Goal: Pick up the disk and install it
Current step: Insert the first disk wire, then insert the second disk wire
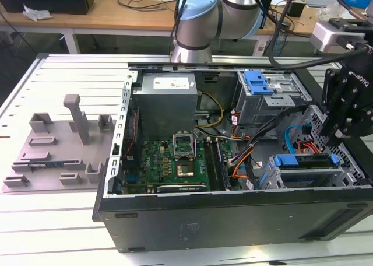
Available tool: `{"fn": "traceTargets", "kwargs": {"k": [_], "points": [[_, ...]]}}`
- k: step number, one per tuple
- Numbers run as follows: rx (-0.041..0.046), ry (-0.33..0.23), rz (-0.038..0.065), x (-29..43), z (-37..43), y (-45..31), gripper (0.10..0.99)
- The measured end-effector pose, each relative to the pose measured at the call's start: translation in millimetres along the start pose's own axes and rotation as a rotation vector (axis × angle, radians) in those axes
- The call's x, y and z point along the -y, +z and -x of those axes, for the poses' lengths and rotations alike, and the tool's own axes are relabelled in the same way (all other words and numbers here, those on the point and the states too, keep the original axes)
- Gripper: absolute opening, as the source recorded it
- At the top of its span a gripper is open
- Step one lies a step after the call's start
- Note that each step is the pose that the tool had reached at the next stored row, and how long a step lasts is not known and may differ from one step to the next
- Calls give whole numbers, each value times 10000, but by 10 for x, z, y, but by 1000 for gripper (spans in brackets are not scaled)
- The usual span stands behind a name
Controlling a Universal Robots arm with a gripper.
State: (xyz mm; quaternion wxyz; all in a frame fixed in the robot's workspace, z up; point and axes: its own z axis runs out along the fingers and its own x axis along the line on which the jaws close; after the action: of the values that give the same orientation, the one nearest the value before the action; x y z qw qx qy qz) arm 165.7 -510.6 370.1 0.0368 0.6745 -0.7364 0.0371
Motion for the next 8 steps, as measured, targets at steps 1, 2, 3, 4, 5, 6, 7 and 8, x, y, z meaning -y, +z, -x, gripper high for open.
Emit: {"fn": "traceTargets", "kwargs": {"k": [1,2,3,4,5,6,7,8], "points": [[-1,0,-1,0,0,-1,302],[-1,0,-3,0,0,-1,302],[0,0,-5,0,0,0,302],[0,0,-5,0,0,0,302],[-1,1,-6,0,0,-1,302],[0,0,-6,0,0,0,302],[-12,0,-8,-1,11,0,302],[-102,3,-16,-5,43,-5,302]]}}
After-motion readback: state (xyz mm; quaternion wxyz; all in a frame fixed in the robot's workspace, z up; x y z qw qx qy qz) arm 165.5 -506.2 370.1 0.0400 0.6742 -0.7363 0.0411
